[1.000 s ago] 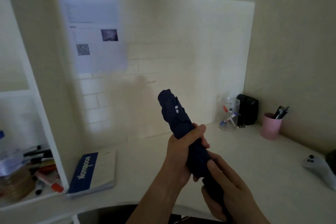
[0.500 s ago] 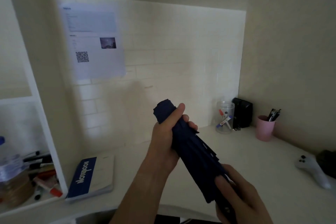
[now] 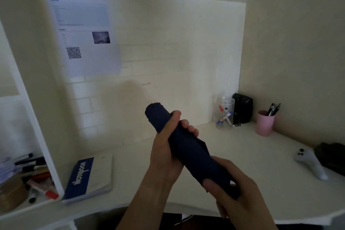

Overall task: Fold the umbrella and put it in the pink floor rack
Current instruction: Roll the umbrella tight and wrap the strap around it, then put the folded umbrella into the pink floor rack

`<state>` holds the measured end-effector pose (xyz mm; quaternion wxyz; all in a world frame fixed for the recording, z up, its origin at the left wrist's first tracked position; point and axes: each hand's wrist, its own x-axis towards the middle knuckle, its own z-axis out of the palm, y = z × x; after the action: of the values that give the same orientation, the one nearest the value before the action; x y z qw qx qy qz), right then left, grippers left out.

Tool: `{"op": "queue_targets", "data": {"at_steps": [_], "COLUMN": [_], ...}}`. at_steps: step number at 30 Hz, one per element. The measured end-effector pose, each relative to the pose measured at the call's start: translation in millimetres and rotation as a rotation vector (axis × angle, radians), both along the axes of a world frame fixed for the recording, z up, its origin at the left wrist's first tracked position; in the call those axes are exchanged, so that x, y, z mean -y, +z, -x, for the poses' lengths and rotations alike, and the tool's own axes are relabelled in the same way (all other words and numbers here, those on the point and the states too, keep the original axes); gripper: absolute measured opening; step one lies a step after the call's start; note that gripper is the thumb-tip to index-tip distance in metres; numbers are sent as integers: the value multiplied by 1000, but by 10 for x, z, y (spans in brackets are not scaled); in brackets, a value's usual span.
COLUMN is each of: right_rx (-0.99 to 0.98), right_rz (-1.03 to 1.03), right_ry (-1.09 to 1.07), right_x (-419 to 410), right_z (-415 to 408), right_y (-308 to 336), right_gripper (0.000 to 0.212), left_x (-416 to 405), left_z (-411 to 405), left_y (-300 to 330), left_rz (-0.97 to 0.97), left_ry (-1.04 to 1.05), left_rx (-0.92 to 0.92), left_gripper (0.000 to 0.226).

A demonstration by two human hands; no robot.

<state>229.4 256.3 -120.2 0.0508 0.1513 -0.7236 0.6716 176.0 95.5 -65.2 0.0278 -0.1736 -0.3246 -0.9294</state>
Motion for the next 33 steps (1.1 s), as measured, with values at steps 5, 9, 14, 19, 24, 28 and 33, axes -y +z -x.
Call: {"op": "queue_targets", "data": {"at_steps": [5, 9, 14, 19, 24, 28, 33], "right_rx": [269, 227, 202, 440, -22, 233, 183], "right_rz": [310, 216, 183, 133, -39, 209, 116], "right_ry": [415, 330, 111, 149, -164, 25, 5], "right_x": [-43, 6, -5, -22, 29, -40, 28], "right_z": [-12, -18, -1, 37, -6, -25, -56], "right_y": [75, 66, 72, 119, -42, 120, 133], "right_gripper": [37, 30, 41, 63, 44, 54, 58], "left_x": [-67, -164, -150, -275, -350, -383, -487], "left_z": [-35, 14, 36, -13, 37, -126, -258], "left_y": [-94, -42, -189, -263, -177, -318, -287], "left_rz": [35, 79, -45, -11, 113, 180, 442], "left_ry": [-61, 100, -74, -108, 138, -68, 142], "left_rx": [24, 132, 69, 92, 246, 77, 227], "left_gripper": [26, 39, 37, 35, 30, 38, 30]}}
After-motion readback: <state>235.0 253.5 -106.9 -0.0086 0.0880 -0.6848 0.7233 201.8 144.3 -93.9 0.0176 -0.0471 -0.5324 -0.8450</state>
